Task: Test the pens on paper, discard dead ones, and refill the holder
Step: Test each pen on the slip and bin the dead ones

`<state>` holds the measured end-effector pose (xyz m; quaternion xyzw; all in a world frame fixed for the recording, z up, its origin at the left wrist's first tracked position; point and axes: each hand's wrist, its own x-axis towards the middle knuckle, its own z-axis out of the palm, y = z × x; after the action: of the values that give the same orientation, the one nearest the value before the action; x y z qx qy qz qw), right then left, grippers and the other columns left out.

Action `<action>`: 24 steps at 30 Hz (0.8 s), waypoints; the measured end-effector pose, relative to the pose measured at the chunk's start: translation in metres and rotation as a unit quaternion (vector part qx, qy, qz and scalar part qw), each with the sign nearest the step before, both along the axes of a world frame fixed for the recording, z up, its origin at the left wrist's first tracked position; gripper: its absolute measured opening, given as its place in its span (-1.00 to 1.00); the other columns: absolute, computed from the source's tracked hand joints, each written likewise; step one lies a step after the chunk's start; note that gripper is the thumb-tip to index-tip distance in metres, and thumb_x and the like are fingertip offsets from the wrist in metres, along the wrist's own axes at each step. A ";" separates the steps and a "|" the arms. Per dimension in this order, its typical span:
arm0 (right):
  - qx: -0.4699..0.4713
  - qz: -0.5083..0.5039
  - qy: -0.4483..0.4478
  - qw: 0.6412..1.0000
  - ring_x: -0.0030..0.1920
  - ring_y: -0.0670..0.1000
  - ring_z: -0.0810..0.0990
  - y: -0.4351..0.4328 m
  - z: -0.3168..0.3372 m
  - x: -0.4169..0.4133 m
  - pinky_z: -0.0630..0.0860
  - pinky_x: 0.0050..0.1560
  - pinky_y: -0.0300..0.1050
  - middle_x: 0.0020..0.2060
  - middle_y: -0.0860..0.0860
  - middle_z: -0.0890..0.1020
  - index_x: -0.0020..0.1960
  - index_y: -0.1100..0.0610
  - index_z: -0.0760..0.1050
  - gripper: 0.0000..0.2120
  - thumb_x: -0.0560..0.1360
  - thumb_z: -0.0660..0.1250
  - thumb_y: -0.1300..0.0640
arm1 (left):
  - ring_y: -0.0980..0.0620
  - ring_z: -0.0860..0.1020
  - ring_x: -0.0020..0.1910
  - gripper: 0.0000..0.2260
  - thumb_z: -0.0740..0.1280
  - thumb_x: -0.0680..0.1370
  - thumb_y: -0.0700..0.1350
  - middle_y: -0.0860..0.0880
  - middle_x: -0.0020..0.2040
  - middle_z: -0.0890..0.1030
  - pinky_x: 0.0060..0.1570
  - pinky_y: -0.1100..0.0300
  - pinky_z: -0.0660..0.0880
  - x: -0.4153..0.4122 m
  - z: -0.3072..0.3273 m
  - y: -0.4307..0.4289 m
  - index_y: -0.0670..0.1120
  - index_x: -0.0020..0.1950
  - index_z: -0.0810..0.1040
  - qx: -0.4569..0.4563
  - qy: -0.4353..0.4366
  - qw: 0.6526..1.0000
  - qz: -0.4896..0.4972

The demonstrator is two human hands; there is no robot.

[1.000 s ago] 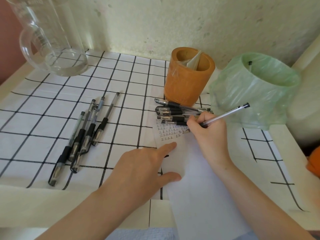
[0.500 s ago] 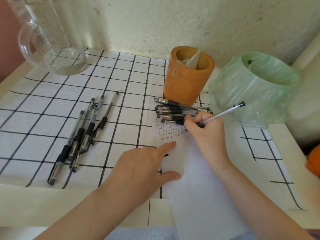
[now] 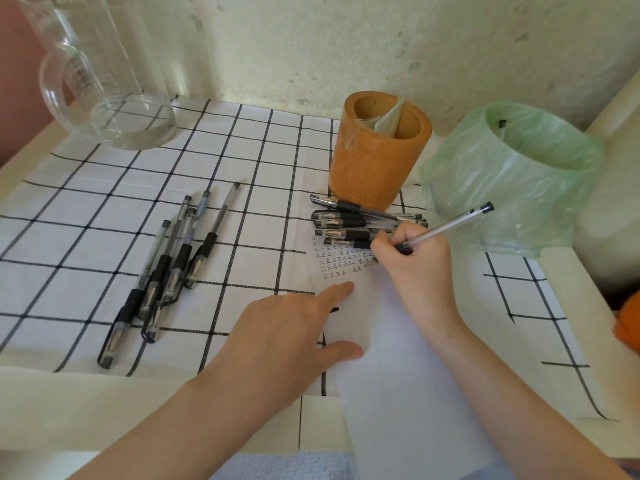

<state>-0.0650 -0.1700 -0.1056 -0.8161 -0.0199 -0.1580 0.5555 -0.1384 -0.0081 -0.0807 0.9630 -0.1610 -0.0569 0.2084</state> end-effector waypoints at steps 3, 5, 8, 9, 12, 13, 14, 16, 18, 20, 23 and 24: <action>0.000 0.000 0.001 1.000 -0.51 -0.14 0.21 0.000 0.001 0.000 0.21 -0.45 -0.37 -0.61 -0.11 0.24 -0.48 0.10 0.22 -0.59 0.39 0.34 0.37 | 0.16 0.49 0.01 -0.41 0.15 0.47 0.32 0.17 -0.16 0.40 -0.22 0.30 0.21 -0.001 0.002 0.000 0.29 0.45 0.01 0.000 -0.002 1.000 0.003; 0.003 0.000 0.002 1.000 -0.51 -0.15 0.20 0.000 0.001 -0.001 0.20 -0.45 -0.38 -0.62 -0.12 0.25 -0.48 0.10 0.21 -0.58 0.39 0.33 0.38 | 0.16 0.49 0.01 -0.41 0.15 0.47 0.32 0.17 -0.16 0.39 -0.22 0.30 0.22 0.000 0.001 -0.001 0.29 0.45 0.01 0.000 -0.002 1.000 0.002; 0.009 -0.005 0.001 1.000 -0.50 -0.15 0.20 -0.001 0.000 0.000 0.20 -0.45 -0.36 -0.61 -0.12 0.24 -0.47 0.12 0.22 -0.60 0.40 0.33 0.36 | 0.16 0.49 0.05 -0.40 0.14 0.47 0.32 0.19 0.06 0.50 -0.19 0.31 0.24 0.001 0.000 -0.001 0.29 0.45 0.00 0.001 0.001 1.000 0.000; 0.005 -0.006 -0.002 1.000 -0.50 -0.14 0.20 0.000 0.000 0.000 0.20 -0.44 -0.36 -0.60 -0.12 0.24 -0.47 0.12 0.23 -0.61 0.41 0.34 0.36 | 0.16 0.49 0.05 -0.40 0.14 0.47 0.32 0.19 0.09 0.50 -0.19 0.31 0.24 0.002 0.000 -0.001 0.29 0.45 0.00 0.002 0.003 1.000 0.000; -0.004 -0.005 -0.005 1.000 -0.49 -0.14 0.21 0.001 0.001 -0.001 0.21 -0.44 -0.36 -0.57 -0.05 0.26 -0.46 0.14 0.24 -0.63 0.41 0.33 0.36 | 0.15 0.49 0.06 -0.40 0.15 0.47 0.32 0.19 0.10 0.51 -0.18 0.31 0.24 0.001 -0.001 0.000 0.29 0.45 0.00 0.000 0.004 1.000 -0.003; -0.003 -0.004 -0.005 1.000 -0.49 -0.14 0.21 0.001 0.001 -0.001 0.20 -0.44 -0.36 -0.57 -0.05 0.26 -0.45 0.15 0.24 -0.63 0.41 0.33 0.36 | 0.15 0.49 0.06 -0.40 0.15 0.47 0.32 0.19 0.11 0.51 -0.18 0.30 0.24 0.000 -0.001 0.001 0.29 0.45 0.00 -0.003 0.004 1.000 -0.003; 0.000 -0.003 -0.005 1.000 -0.49 -0.14 0.21 0.001 0.001 -0.001 0.20 -0.44 -0.36 -0.57 -0.05 0.26 -0.46 0.15 0.24 -0.63 0.41 0.33 0.36 | 0.15 0.49 0.06 -0.40 0.15 0.47 0.32 0.19 0.11 0.52 -0.18 0.30 0.25 0.000 -0.001 0.001 0.29 0.45 0.00 -0.005 0.004 1.000 -0.002; 0.004 0.001 -0.002 1.000 -0.49 -0.14 0.21 0.000 0.001 -0.001 0.20 -0.45 -0.34 -0.59 -0.11 0.26 -0.46 0.14 0.24 -0.62 0.42 0.33 0.35 | 0.15 0.49 0.06 -0.40 0.15 0.47 0.32 0.19 0.11 0.52 -0.17 0.30 0.27 0.000 -0.002 0.000 0.29 0.45 0.00 -0.005 0.003 1.000 -0.004; 0.004 0.008 0.000 1.000 -0.50 -0.15 0.21 0.000 0.001 -0.001 0.20 -0.45 -0.34 -0.62 -0.12 0.27 -0.47 0.12 0.24 -0.60 0.43 0.34 0.34 | 0.15 0.50 0.07 -0.39 0.15 0.47 0.32 0.20 0.15 0.51 -0.15 0.31 0.29 0.002 -0.002 0.000 0.28 0.45 0.00 -0.004 0.002 1.000 -0.005; 0.003 0.012 -0.001 1.000 -0.52 -0.15 0.22 0.000 0.001 -0.001 0.20 -0.45 -0.37 -0.62 -0.12 0.27 -0.48 0.11 0.23 -0.59 0.41 0.34 0.36 | 0.15 0.50 0.07 -0.39 0.15 0.47 0.32 0.20 0.17 0.51 -0.14 0.30 0.30 0.002 -0.002 0.000 0.28 0.45 0.00 -0.004 0.000 1.000 -0.006; 0.007 0.011 0.000 1.000 -0.52 -0.14 0.22 0.001 0.002 -0.002 0.19 -0.45 -0.39 -0.62 -0.12 0.25 -0.48 0.11 0.22 -0.59 0.40 0.34 0.38 | 0.15 0.50 0.04 -0.40 0.15 0.47 0.32 0.19 0.12 0.52 -0.17 0.30 0.28 0.001 -0.003 0.000 0.27 0.45 0.01 -0.006 -0.002 1.000 -0.006; 0.007 0.012 0.000 1.000 -0.51 -0.15 0.21 0.001 0.002 -0.002 0.20 -0.45 -0.39 -0.62 -0.12 0.25 -0.48 0.11 0.22 -0.59 0.40 0.34 0.38 | 0.15 0.50 0.02 -0.40 0.15 0.46 0.32 0.19 0.09 0.52 -0.18 0.29 0.28 0.002 -0.003 0.000 0.28 0.44 0.02 -0.007 -0.002 1.000 -0.006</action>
<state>-0.0666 -0.1692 -0.1037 -0.8117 -0.0284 -0.1515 0.5633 -0.1367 -0.0086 -0.0834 0.9607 -0.1676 -0.0550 0.2141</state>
